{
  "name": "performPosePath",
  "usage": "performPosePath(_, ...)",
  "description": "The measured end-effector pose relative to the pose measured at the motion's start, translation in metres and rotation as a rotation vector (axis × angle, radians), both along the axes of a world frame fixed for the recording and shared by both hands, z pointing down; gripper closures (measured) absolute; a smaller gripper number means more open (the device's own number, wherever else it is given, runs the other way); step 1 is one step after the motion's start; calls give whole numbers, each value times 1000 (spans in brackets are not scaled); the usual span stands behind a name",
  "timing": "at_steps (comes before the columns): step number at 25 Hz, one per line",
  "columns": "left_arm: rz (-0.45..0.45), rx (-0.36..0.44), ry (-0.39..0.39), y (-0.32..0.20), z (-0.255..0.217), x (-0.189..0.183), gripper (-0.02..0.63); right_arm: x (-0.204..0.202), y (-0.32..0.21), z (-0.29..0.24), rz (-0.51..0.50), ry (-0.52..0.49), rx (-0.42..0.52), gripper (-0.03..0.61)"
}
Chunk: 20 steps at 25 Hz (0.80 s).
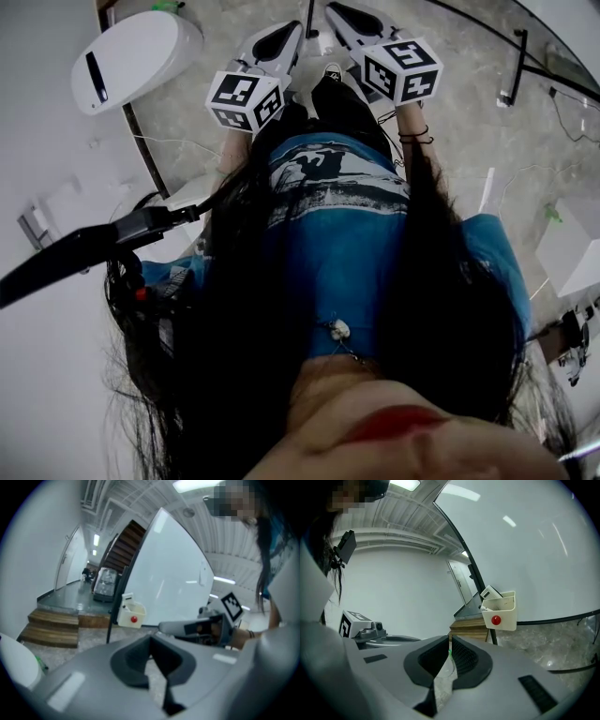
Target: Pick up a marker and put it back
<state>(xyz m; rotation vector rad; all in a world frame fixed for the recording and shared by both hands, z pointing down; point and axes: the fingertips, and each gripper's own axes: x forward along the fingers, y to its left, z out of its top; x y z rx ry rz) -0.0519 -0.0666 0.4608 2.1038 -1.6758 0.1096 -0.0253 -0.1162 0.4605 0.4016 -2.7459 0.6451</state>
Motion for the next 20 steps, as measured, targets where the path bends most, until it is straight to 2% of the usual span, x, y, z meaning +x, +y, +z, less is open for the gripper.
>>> performPosePath(6, -11, 33, 2, 32, -10, -19, 623, -16, 26, 1, 26, -2, -18, 552)
performPosePath(14, 6, 71, 8, 129, -16, -53, 623, -44, 121, -11, 90, -56, -46, 551)
performPosePath(20, 48, 77, 27, 193, -16, -60, 623, -38, 190, -15, 169, -24, -29, 552)
